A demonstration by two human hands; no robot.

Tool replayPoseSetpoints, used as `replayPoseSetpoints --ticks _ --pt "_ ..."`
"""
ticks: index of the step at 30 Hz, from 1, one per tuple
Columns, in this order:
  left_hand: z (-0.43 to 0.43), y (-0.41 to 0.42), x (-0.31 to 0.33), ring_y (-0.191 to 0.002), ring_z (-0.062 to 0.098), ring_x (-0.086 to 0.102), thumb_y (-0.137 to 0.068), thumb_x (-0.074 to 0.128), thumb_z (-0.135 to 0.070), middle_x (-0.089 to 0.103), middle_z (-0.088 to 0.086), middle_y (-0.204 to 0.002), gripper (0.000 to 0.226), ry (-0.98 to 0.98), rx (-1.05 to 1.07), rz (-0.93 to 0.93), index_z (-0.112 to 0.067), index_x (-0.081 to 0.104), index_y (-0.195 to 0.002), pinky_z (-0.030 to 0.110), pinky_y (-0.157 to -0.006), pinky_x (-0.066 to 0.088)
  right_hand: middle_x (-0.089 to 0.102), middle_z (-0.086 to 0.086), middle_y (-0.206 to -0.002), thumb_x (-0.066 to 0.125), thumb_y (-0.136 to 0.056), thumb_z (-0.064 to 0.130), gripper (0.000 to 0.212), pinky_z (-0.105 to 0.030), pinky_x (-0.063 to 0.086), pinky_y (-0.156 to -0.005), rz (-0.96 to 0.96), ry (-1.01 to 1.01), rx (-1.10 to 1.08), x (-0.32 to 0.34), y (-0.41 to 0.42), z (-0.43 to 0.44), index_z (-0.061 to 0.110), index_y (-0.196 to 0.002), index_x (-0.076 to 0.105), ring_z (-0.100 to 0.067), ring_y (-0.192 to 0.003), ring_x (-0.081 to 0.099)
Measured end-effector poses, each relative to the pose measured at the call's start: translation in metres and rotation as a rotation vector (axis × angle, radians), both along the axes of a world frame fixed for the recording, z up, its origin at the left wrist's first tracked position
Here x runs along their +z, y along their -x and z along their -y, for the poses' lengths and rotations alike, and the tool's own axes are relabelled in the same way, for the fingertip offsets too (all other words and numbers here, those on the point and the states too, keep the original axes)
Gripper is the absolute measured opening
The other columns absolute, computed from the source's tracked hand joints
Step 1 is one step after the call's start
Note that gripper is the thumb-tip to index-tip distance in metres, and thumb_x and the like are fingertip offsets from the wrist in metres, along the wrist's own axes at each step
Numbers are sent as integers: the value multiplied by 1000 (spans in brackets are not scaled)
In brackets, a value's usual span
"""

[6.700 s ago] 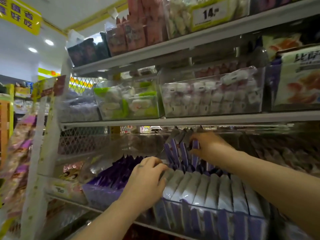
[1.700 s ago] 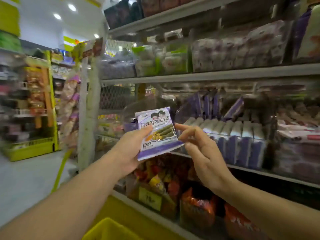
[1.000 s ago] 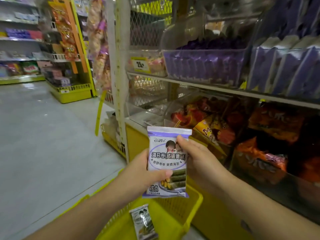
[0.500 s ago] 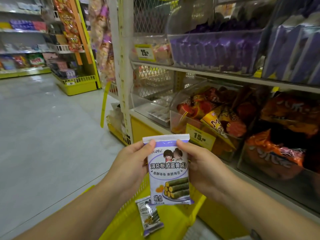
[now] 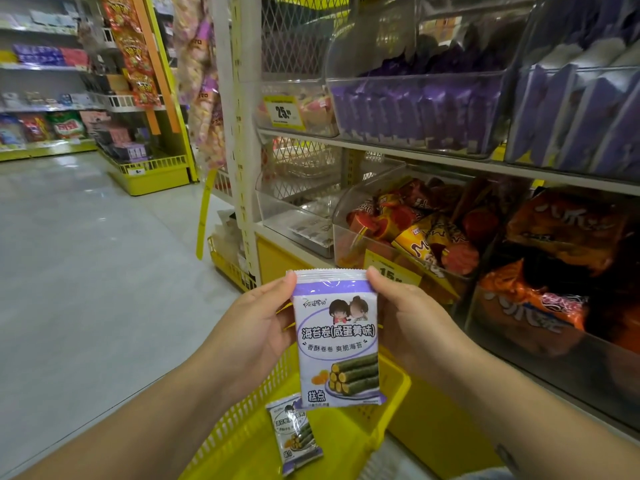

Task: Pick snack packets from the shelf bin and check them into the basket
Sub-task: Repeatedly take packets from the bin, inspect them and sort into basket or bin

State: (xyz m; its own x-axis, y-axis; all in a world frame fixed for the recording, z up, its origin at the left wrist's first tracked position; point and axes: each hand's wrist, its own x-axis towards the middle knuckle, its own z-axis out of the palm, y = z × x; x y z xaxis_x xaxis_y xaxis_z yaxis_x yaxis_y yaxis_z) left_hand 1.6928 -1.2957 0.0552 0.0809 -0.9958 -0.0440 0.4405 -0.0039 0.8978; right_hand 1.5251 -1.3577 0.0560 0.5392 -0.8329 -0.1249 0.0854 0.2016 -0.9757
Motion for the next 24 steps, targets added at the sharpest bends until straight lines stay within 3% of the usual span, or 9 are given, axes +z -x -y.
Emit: replayPoseSetpoints --ticks 2,5,9,12,15,19,22,24 --pt "0 -1 -1 -87 17 73 -81 55 -34 75 12 -101 33 -27 12 -22 -12 79 -88 26 -61 57 73 -15 -103 41 -97 43 45 -51 44 -103 -34 41 -14 1 1 3 12 -101 72 -31 -106 66" --pt "1 -4 -1 -88 17 73 -83 56 -33 75 11 -103 35 -74 54 -66 -9 72 -103 28 -61 58 72 -7 -110 43 -92 51 47 -43 50 -95 -156 84 125 6 6 3 16 -112 68 -26 -108 66" --pt "3 -12 1 -83 18 74 -97 49 -30 75 11 -101 31 -147 130 -166 -7 65 -111 30 -55 58 61 -21 -128 51 -93 28 43 -49 44 -104 -228 -87 364 4 8 -3 1 -125 58 -34 -118 58" --pt "3 -18 -1 -84 21 74 -93 52 -33 75 11 -99 33 -215 87 -119 -9 67 -110 35 -56 60 63 -23 -122 54 -84 25 43 -41 50 -95 -151 -196 350 2 7 -4 -1 -117 62 -28 -101 65" --pt "-2 -20 -2 -107 30 68 -85 58 -37 71 14 -114 39 -313 -129 -3 -13 71 -113 50 -79 59 71 -18 -105 53 -87 25 32 -37 56 -83 -65 -269 282 1 6 -1 3 -105 67 -23 -88 71" --pt "-6 -15 -6 -111 34 65 -82 61 -18 67 17 -121 37 -291 -279 -17 -11 67 -118 45 -80 60 66 -22 -117 53 -85 25 43 -41 54 -85 6 -319 205 2 6 4 0 -119 60 -29 -99 67" --pt "-6 -13 -6 -111 33 65 -83 59 -13 67 19 -120 42 -276 -268 -46 -9 59 -125 40 -77 61 67 -22 -115 52 -87 24 39 -42 55 -84 54 -317 215 1 6 2 0 -117 61 -28 -94 70" --pt "-6 -9 -5 -111 30 66 -89 58 -11 66 15 -123 44 -232 -176 44 -12 51 -133 42 -80 60 69 -18 -113 49 -94 25 32 -43 54 -89 29 -241 171 -2 4 2 5 -115 63 -27 -97 69"
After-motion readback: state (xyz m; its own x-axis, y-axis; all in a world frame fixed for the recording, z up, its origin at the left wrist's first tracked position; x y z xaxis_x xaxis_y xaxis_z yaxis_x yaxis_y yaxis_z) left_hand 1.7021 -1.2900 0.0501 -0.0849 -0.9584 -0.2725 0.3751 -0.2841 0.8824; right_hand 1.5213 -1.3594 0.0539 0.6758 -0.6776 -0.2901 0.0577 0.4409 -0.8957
